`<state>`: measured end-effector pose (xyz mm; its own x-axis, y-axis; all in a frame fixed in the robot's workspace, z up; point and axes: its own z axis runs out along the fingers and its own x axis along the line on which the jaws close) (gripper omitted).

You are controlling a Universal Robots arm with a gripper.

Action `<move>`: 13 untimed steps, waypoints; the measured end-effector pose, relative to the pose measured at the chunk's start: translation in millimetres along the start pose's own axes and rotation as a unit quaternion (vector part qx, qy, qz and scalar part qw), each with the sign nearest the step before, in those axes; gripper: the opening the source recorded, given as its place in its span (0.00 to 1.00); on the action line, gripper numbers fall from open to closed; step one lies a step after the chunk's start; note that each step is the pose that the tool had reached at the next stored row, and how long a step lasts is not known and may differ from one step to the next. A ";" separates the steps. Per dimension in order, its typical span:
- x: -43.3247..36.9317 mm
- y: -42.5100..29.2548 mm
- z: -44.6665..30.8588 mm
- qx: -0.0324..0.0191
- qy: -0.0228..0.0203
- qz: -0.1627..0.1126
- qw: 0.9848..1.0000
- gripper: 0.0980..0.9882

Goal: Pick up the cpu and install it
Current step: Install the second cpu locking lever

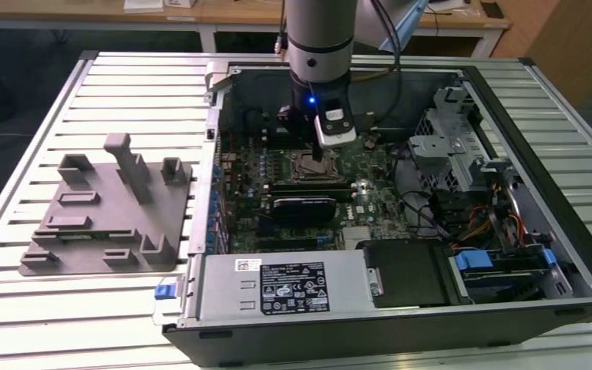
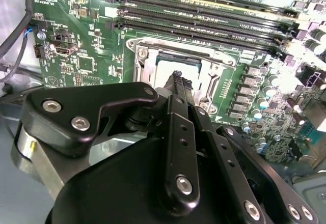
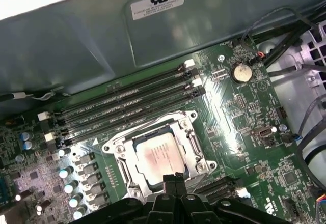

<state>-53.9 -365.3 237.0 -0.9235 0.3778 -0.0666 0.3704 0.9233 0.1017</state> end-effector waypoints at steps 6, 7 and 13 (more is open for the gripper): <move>-1.6 -4.0 -0.2 0.000 0.000 0.000 1.000 0.01; -1.9 -4.7 -0.3 0.000 0.000 0.000 1.000 0.01; -2.9 -7.2 -0.5 0.000 0.000 0.000 1.000 0.01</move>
<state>-53.9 -373.1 236.9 -0.9234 0.3779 -0.0668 0.3706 0.9233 0.1012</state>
